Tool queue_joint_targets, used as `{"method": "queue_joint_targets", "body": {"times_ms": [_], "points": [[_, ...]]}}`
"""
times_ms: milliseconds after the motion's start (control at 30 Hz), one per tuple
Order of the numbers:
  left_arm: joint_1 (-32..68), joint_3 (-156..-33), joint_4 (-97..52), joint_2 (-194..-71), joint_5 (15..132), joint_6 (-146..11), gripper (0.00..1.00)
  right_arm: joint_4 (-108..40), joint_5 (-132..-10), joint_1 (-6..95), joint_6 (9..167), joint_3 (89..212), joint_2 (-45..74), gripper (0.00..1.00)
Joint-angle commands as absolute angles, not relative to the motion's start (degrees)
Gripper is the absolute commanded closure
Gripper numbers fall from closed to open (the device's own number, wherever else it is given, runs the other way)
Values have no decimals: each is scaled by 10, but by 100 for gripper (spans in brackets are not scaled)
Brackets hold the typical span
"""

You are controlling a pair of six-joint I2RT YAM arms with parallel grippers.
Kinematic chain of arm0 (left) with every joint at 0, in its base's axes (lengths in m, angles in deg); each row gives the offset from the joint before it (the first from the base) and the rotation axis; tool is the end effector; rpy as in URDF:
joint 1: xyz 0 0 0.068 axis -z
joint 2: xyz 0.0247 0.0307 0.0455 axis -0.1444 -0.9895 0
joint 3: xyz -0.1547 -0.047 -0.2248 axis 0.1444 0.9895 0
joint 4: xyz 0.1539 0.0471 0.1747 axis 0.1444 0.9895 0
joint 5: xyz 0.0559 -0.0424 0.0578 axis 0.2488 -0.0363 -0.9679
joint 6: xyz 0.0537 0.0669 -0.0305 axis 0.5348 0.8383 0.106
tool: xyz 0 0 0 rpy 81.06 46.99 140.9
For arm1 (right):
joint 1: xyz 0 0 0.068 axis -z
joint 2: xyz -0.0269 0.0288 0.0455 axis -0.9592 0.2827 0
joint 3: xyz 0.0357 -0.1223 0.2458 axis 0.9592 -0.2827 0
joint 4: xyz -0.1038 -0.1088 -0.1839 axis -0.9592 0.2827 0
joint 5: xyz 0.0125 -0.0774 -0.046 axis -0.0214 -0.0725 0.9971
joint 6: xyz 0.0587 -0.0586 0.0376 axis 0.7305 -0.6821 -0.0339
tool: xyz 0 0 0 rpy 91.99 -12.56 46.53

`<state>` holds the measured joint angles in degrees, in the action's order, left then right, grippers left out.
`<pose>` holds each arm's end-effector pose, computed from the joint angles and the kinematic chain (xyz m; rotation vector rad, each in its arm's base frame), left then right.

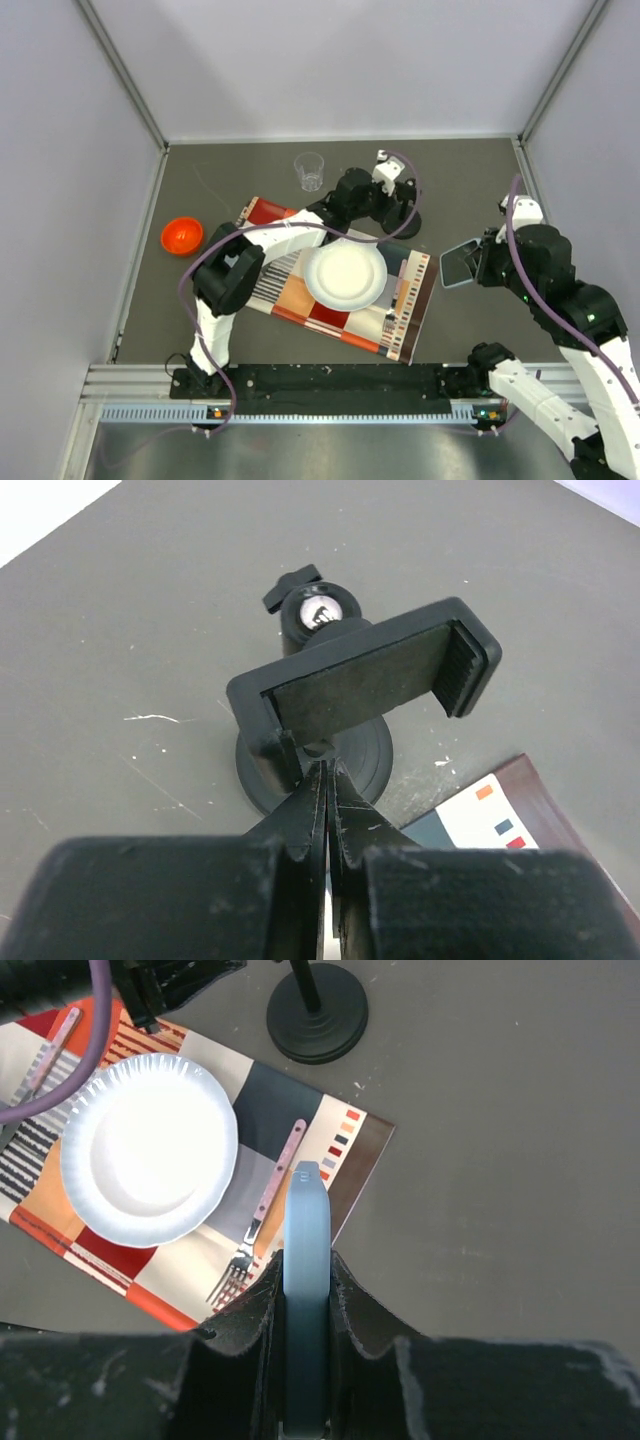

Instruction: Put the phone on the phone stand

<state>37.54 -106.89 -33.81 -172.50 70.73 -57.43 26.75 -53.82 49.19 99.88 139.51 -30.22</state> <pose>0.3447 -0.3665 0.2492 0.7902 1.7539 -0.6560 0.0948 0.0283 0.3457 -0.0115 2.1439 0.2630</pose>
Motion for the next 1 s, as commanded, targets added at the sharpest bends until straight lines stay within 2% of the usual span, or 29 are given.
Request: {"method": "queue_joint_targets", "body": {"times_ms": [0, 67, 100, 167, 200, 267, 300, 333, 467, 500, 533, 600, 633, 967], "points": [[345, -1060, -380, -1670, 791, -546, 100, 187, -534, 486, 971, 1451, -276, 100], [342, -1049, -380, -1656, 801, -546, 100, 183, -536, 486, 973, 1453, -275, 100], [342, -1043, -380, -1649, 796, -551, 95, 181, -537, 486, 975, 1451, -276, 100], [341, -1026, -379, -1624, 801, -557, 76, 179, -539, 486, 977, 1444, -281, 100], [341, -1020, -375, -1615, 805, -554, 60, 180, -540, 486, 979, 1442, -285, 100], [341, -1019, -346, -1595, 809, -555, 54, 179, -544, 486, 982, 1434, -289, 100], [337, -1019, -338, -1588, 811, -556, 44, 179, -547, 486, 983, 1434, -294, 100], [335, -1018, -330, -1582, 811, -557, 39, 179, -550, 486, 984, 1431, -296, 100], [323, -1010, -334, -1577, 788, -585, 36, 178, -557, 486, 984, 1431, -300, 100], [318, -1015, -331, -1582, 781, -599, 39, 178, -559, 486, 982, 1433, -298, 100], [316, -1031, -327, -1590, 775, -605, 48, 178, -561, 486, 980, 1435, -296, 100], [315, -1044, -323, -1607, 760, -608, 57, 179, -561, 487, 982, 1447, -293, 100], [315, -1048, -331, -1612, 758, -608, 59, 178, -566, 486, 983, 1451, -293, 100], [316, -1055, -362, -1649, 782, -611, 51, 178, -567, 486, 983, 1440, -302, 100]]}}
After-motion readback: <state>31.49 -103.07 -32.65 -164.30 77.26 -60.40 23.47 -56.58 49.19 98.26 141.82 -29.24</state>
